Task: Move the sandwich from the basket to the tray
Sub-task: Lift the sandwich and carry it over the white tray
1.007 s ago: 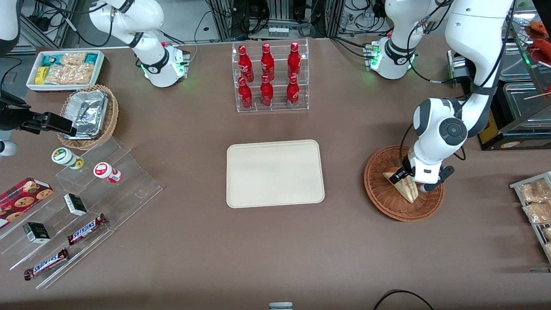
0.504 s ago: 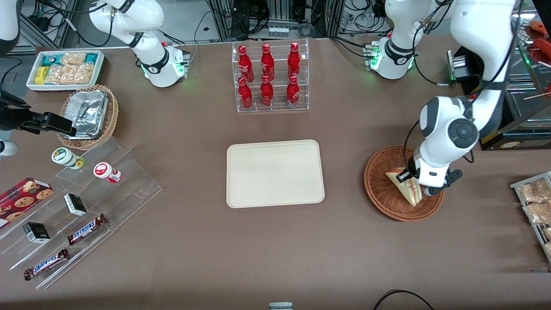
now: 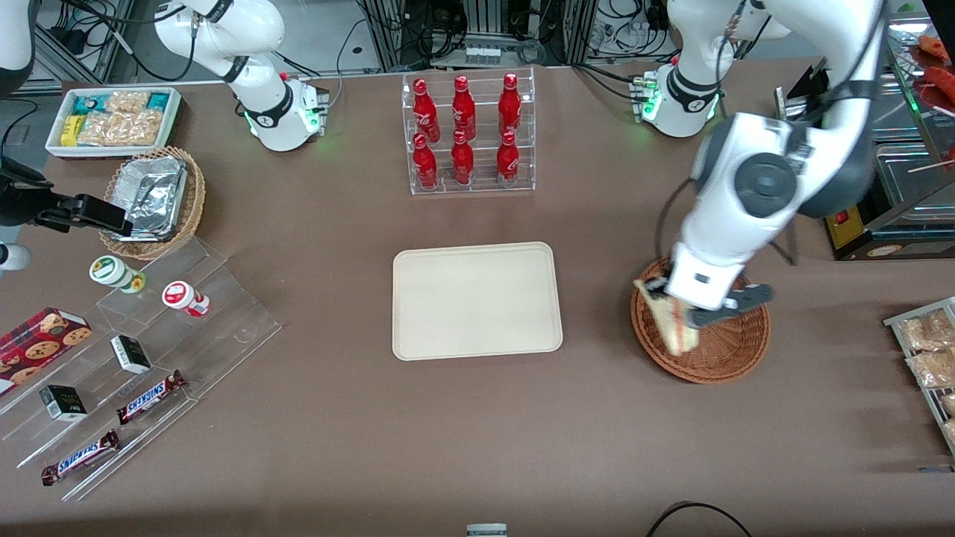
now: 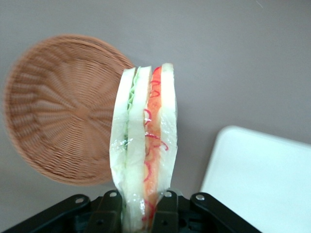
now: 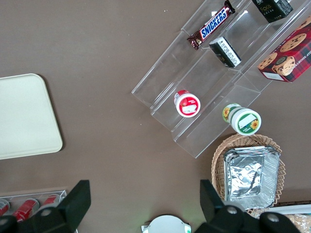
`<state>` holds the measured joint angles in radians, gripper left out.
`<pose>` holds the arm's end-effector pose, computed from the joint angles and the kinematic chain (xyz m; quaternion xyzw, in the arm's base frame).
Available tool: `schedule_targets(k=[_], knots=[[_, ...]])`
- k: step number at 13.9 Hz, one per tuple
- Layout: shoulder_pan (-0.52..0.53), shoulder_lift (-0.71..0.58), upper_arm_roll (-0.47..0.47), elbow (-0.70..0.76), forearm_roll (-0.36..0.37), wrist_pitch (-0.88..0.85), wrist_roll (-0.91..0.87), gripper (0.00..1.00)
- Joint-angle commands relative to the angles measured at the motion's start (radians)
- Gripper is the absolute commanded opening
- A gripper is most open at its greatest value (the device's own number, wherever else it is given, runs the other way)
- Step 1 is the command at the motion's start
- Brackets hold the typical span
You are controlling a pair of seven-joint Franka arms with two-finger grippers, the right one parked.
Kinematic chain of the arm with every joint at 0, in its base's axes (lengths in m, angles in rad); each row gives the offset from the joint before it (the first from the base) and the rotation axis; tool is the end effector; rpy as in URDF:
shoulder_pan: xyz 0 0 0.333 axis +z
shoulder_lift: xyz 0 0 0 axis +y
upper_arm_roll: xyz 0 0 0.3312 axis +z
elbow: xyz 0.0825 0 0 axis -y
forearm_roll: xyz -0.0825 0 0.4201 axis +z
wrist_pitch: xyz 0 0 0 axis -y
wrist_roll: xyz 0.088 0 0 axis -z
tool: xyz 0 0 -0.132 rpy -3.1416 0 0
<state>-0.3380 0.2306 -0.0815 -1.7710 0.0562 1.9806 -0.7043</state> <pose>0.6035 -0.2609 0.4028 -0.9911 -0.1315 -0.0002 0.0192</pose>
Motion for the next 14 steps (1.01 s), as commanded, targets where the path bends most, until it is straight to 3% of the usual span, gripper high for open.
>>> schedule_targets(k=[1,9,14], knots=[[-0.108,0.087,0.011,0.079,0.008,-0.019,-0.011,0.0],[-0.337,0.374,-0.015,0.315,-0.001,0.012,-0.093,0.0],[-0.409,0.458,-0.015,0.323,0.007,0.125,-0.161,0.0]])
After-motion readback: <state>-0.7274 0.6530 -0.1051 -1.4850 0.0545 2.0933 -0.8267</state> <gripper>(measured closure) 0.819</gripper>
